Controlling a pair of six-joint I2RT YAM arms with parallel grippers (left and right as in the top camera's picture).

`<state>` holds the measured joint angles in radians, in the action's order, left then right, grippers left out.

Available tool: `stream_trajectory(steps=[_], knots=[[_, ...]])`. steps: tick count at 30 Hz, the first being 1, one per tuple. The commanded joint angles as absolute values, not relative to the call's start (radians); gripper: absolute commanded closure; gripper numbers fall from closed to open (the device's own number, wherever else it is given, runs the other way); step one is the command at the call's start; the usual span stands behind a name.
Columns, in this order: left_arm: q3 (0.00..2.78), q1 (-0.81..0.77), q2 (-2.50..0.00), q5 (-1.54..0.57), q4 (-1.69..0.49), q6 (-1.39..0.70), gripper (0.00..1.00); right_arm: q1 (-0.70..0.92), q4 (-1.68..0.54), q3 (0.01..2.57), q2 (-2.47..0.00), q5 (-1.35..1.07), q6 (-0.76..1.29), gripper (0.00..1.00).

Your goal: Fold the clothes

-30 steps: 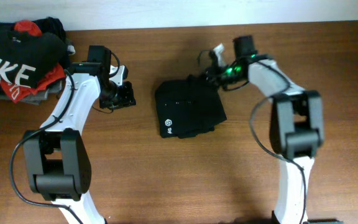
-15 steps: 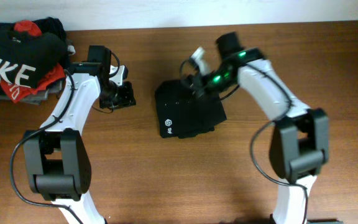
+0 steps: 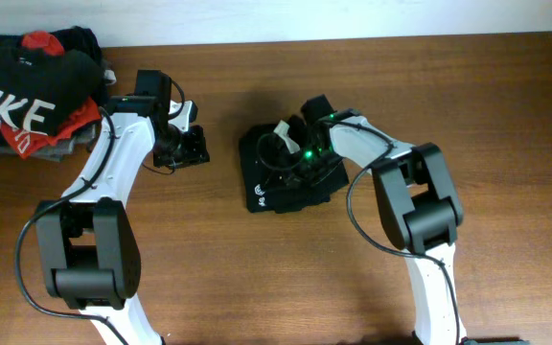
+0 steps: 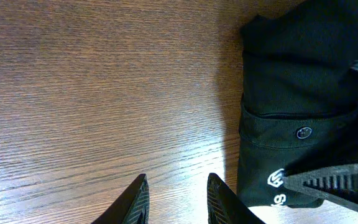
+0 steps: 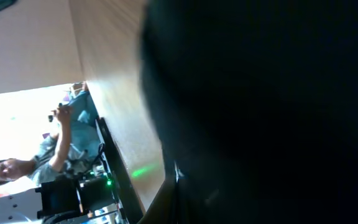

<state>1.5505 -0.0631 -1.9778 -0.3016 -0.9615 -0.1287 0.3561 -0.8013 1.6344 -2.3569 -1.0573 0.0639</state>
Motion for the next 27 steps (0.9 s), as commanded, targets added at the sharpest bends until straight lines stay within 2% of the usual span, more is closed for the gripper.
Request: stream_trajectory(steps=[1,7,19,27], knots=[[1.555,-0.06,-1.964,-0.299,-0.963,-0.134,0.69,0.36,-0.798,1.627,-2.43,-1.072,0.091,0.96],[1.554,-0.06,-1.964,-0.299,-0.963,-0.134,0.69,0.351,-0.796,1.641,-2.421,-1.141,0.091,0.96],[1.554,-0.06,-1.964,-0.298,-0.963,-0.134,0.69,0.213,-0.922,1.677,-2.156,-1.079,0.081,0.96],[1.555,-0.06,-1.964,-0.298,-0.963,-0.134,0.69,0.144,-0.979,1.599,-2.17,-1.07,-0.049,0.96]])
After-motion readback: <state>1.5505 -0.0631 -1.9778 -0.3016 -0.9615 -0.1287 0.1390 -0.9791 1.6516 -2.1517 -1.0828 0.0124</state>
